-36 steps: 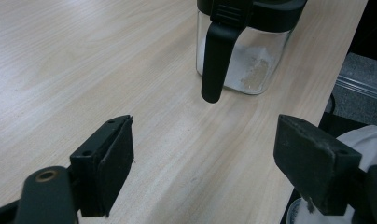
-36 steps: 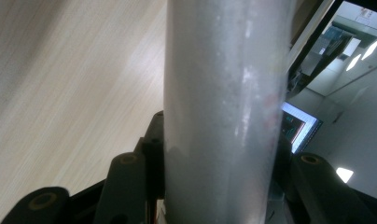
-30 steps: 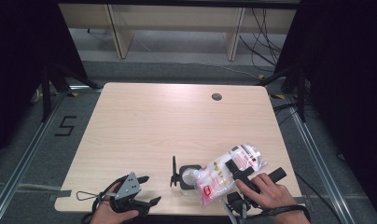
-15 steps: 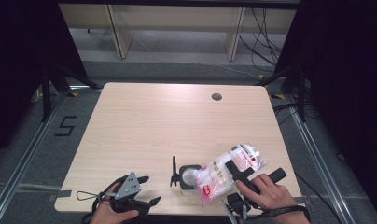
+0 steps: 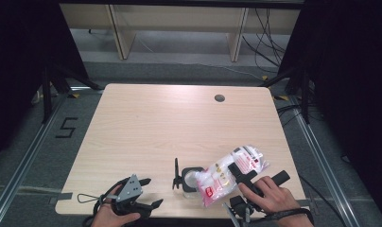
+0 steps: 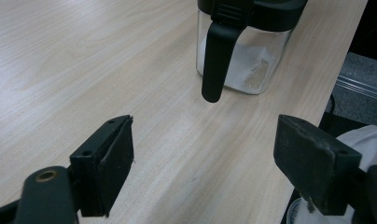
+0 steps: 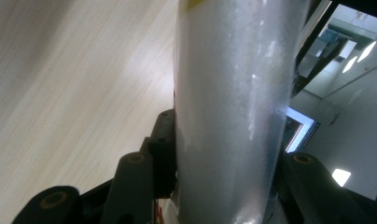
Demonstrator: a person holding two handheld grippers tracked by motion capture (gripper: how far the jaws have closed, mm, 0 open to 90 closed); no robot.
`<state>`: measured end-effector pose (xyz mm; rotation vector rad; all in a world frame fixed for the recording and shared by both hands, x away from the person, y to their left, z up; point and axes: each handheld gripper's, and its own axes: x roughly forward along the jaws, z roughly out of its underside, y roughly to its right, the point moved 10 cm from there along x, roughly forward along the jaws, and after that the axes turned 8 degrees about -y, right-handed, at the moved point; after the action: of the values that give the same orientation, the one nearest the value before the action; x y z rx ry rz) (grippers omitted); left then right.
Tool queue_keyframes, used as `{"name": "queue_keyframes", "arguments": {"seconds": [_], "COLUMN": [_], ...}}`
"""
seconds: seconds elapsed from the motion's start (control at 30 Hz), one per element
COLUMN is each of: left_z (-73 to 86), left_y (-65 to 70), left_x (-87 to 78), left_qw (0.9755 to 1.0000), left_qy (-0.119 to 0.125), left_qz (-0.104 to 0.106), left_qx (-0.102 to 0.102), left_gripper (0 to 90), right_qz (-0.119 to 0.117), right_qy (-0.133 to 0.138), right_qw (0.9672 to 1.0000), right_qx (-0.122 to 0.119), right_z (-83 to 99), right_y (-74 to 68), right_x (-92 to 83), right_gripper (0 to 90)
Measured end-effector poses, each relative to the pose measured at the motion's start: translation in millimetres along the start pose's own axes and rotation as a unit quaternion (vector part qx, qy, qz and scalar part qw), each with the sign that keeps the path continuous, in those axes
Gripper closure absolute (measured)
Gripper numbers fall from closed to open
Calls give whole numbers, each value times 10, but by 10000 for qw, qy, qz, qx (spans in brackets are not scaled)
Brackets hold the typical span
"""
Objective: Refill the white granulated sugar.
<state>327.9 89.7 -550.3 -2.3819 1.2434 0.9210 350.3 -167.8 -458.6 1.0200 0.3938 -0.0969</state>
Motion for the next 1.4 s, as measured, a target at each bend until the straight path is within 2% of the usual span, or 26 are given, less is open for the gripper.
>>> {"name": "queue_keyframes", "arguments": {"seconds": [0.13, 0.17, 0.27, 0.3, 0.37, 0.4, 0.5, 0.57, 0.67, 0.7, 0.73, 0.77, 0.8, 0.83, 0.93, 0.97, 1.03, 1.07, 1.1, 1.17, 1.2, 1.27, 1.3, 1.33, 1.37, 1.4], "left_z": [-2, -3, 0, 0, -9, -9, -9, -9, -7, -9, -2, 1, -8, -9, -9, -9, -6, -7, -5, -2, -2, 9, -4, 0, 11, -1], "left_y": [3, 3, -4, -4, 2, 2, 14, 1, 5, 0, 2, 0, 5, 5, 2, 6, 13, 16, 14, 12, 12, -13, 4, 1, -12, 14], "left_x": [0, 0, -5, -6, -4, -6, -2, -6, -4, -5, -2, -3, -3, -3, -8, -4, -4, -1, 0, 1, 0, -6, -1, -3, -5, 3], "left_qw": [10000, 10000, 10000, 10000, 10000, 10000, 10000, 10000, 10000, 10000, 10000, 10000, 10000, 10000, 10000, 10000, 10000, 10000, 10000, 10000, 10000, 9999, 10000, 10000, 9999, 10000], "left_qy": [7, 12, -6, -4, 26, 30, 38, 25, 31, 29, 7, -8, 36, 35, 26, 35, 31, 26, 13, -2, -1, -58, 12, -12, -70, -3], "left_qz": [-8, -9, -56, -57, -19, -48, 4, -16, -27, -41, -16, -17, -35, -19, -12, -1, -20, 11, 2, -5, -4, -66, -3, -28, -67, -1], "left_qx": [6, 6, 3, 4, 30, 9, -39, 54, -24, 18, -15, 7, -27, -2, 45, 23, -39, -33, -24, -12, -12, 70, 13, 17, 77, -16], "left_gripper": [197, 197, 198, 197, 198, 197, 198, 198, 198, 198, 197, 197, 198, 198, 198, 198, 198, 198, 198, 198, 198, 198, 198, 198, 198, 198], "right_qz": [-20, 37, -6, 70, 127, 16, 30, 33, 49, 59, 155, 194, 134, 93, 97, 76, 81, -1, 32, -70, -68, -156, -159, -157, -227, -317], "right_qy": [-20, 52, -34, 79, 39, -4, -15, -21, -23, -4, -40, 96, -10, -15, -35, -12, 13, -14, 59, -12, 107, 24, 73, 128, 110, 136], "right_qw": [10000, 9999, 10000, 9998, 9999, 10000, 10000, 10000, 10000, 10000, 9997, 9997, 9999, 9999, 9999, 10000, 9999, 9999, 10000, 9998, 9999, 9996, 9995, 9995, 9991, 9988], "right_qx": [2, -93, -17, -151, -36, 57, 64, 52, 71, 39, -169, -93, 52, -96, -116, 62, 76, 162, 2, 209, 63, 215, 263, 240, 330, 346], "right_z": [6, -10, 6, -23, -14, -5, -4, -8, -13, -18, -5, -46, -21, -17, -13, -23, -27, -23, -41, -30, -54, -27, -31, -32, -17, -19], "right_y": [-12, 12, -4, 30, 41, 3, 10, 12, 10, 20, 59, 77, 43, 59, 64, 44, 43, 14, 38, -7, 18, -25, -25, -11, -27, -31], "right_x": [0, 6, -6, 1, -18, -19, -28, -31, -44, -49, -61, -63, -74, -79, -78, -72, -55, -42, -19, 2, 28, 40, 59, 73, 80, 97], "right_gripper": [619, 620, 623, 624, 625, 627, 630, 633, 636, 637, 639, 640, 642, 644, 648, 650, 655, 656, 658, 663, 665, 670, 671, 672, 672, 672]}}
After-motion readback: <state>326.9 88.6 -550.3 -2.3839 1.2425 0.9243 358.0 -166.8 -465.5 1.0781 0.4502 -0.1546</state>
